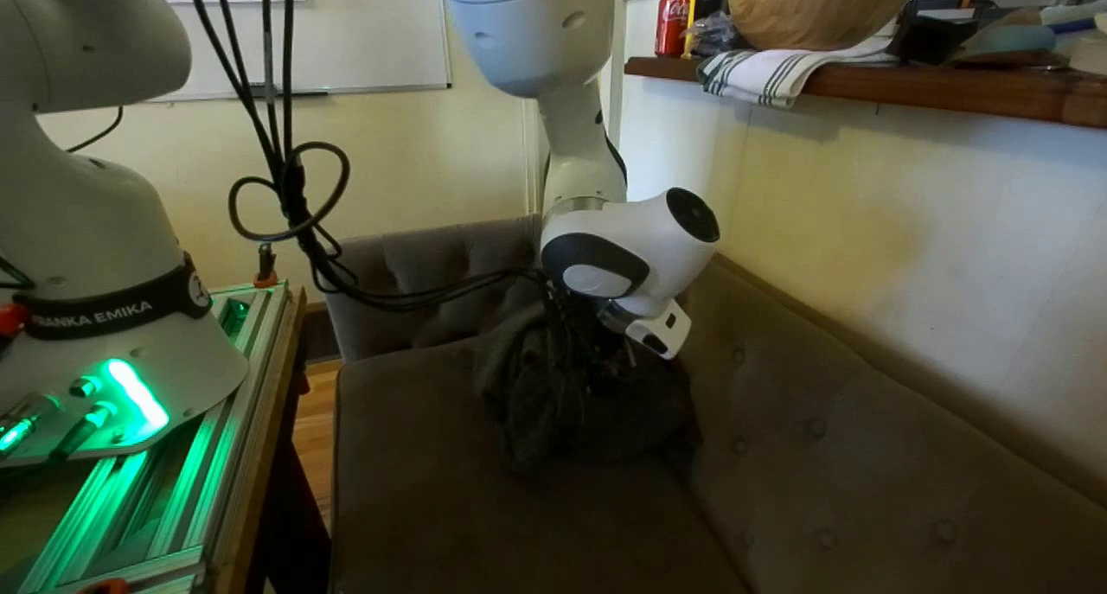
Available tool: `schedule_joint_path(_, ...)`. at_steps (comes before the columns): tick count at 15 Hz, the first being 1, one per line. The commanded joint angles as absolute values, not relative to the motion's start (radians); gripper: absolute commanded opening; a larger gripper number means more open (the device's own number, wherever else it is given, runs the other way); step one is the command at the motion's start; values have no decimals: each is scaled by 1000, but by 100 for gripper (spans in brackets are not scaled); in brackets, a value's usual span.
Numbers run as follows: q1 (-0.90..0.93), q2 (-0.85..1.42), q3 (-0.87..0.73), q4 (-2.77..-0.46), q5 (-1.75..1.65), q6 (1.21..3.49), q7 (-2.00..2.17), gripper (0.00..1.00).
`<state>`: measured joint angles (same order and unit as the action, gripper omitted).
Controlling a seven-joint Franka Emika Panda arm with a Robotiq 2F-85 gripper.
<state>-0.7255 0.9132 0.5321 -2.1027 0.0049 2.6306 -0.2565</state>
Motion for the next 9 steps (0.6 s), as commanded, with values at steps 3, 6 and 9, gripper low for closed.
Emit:
schedule_joint_path(3,-390,973,271,-1961,75,2718,-189,100)
schedule_joint_path(6,-337,1009,270,-1907,110,2746,-199,100)
schedule_joint_path(9,-401,1079,386,-1838,183,2750,-267,100)
